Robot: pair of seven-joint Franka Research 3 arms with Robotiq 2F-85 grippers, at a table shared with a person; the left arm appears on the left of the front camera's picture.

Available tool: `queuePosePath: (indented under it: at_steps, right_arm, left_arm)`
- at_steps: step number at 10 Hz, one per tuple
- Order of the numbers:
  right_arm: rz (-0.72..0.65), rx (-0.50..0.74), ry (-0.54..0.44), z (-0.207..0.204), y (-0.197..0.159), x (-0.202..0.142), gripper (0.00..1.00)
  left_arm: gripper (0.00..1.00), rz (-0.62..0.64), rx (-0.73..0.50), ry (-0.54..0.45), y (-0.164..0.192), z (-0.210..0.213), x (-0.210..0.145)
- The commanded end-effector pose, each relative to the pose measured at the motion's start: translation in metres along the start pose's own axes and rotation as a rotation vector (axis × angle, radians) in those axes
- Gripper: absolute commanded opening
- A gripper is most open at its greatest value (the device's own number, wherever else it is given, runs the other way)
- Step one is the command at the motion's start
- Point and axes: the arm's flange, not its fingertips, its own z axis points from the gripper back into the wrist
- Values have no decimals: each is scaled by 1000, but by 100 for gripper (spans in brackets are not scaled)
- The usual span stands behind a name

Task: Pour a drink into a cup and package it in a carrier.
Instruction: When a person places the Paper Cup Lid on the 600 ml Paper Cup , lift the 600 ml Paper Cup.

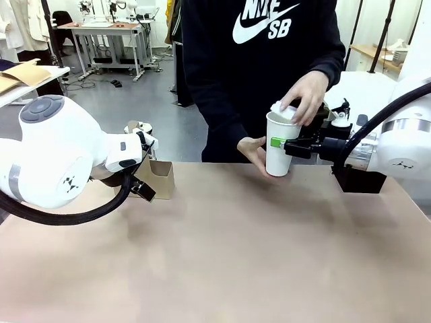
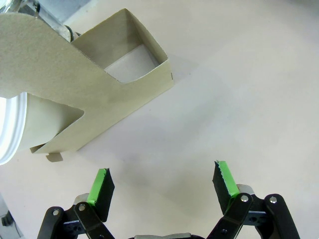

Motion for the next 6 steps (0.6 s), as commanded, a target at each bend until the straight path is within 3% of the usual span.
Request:
queuePosePath:
  at_steps: [1, 6]
  right_arm:
    - [8, 0, 1, -2, 1, 3, 80]
    - [8, 0, 1, -2, 1, 3, 80]
  left_arm:
    - [100, 0, -1, -1, 0, 0, 0]
    - [100, 0, -1, -1, 0, 0, 0]
